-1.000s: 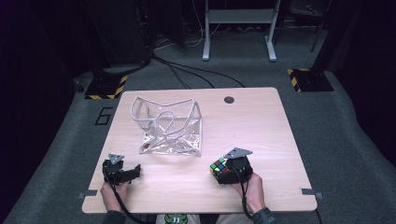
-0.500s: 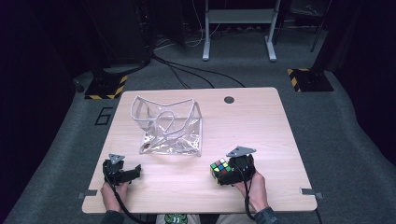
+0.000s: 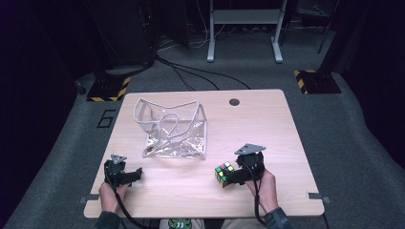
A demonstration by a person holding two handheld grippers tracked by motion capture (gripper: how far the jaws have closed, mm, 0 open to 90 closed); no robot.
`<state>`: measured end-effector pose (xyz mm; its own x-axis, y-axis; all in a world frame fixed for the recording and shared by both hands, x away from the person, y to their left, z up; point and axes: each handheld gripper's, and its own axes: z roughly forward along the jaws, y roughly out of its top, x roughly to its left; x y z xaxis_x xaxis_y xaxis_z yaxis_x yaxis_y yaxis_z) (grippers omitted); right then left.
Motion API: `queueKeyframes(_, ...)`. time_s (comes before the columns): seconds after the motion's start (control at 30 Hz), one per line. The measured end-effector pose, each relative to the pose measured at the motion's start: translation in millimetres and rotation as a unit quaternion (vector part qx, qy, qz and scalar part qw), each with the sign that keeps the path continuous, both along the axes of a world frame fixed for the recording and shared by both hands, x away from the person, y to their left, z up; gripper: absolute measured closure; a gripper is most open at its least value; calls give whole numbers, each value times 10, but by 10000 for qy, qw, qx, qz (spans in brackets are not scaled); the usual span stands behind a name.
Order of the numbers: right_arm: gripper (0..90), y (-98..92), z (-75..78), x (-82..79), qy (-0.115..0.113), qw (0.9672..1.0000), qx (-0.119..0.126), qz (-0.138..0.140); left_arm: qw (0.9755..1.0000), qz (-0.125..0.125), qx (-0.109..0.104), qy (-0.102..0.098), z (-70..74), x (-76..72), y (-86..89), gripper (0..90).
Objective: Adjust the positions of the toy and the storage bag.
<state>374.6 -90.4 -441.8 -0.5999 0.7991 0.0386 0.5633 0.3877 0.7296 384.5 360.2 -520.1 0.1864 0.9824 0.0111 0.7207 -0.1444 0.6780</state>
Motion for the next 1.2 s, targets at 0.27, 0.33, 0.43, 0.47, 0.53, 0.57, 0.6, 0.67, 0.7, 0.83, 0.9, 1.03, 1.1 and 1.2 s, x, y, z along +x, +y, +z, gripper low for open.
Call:
queueKeyframes(0.27, 0, -16, 106, 194, 78, 9998, -73, -138, 9987, -337, -370, -32, 258, 48, 72, 66)
queueKeyframes(0.33, 0, -7, 144, 231, 75, 9998, -101, -174, 9979, -413, -501, -55, 330, 70, 75, 62)
queueKeyframes(0.43, 0, 16, 199, 280, 213, 9996, -106, -129, 9973, -490, -552, -40, 404, 90, 72, 57)
queueKeyframes(0.47, 0, 24, 217, 292, 264, 9995, -109, -102, 9969, -560, -554, -8, 476, 117, 69, 55)
queueKeyframes(0.53, 0, 43, 246, 321, 326, 9994, -125, -60, 9965, -599, -577, -40, 544, 150, 60, 51)
queueKeyframes(0.57, 0, 54, 262, 330, 362, 9993, -125, -50, 9962, -636, -591, -50, 583, 165, 58, 47)
queueKeyframes(0.6, 0, 60, 273, 346, 346, 9993, -150, -15, 9961, -635, -604, -89, 621, 176, 49, 46)
queueKeyframes(0.67, 0, 76, 298, 377, 369, 9992, -167, 28, 9956, -694, -613, -113, 691, 208, 31, 41)
queueKeyframes(0.7, 0, 85, 311, 390, 402, 9991, -155, 18, 9954, -734, -605, -116, 727, 224, 25, 37)
queueKeyframes(0.83, 0, 104, 366, 461, 426, 9990, -129, 43, 9946, -788, -651, -149, 826, 273, 15, 33)
queueKeyframes(0.9, 0, 112, 397, 498, 435, 9989, -140, 58, 9937, -829, -745, -155, 920, 322, 22, 28)
queueKeyframes(1.03, 0, 135, 461, 562, 451, 9989, -81, 82, 9926, -827, -870, -164, 1014, 388, 28, 2)
queueKeyframes(1.1, 0, 153, 489, 594, 459, 9988, -82, 111, 9921, -839, -915, -151, 1053, 419, 22, 3)
queueKeyframes(1.2, 0, 188, 532, 636, 447, 9988, -89, 173, 9916, -866, -947, -153, 1113, 457, 18, 3)
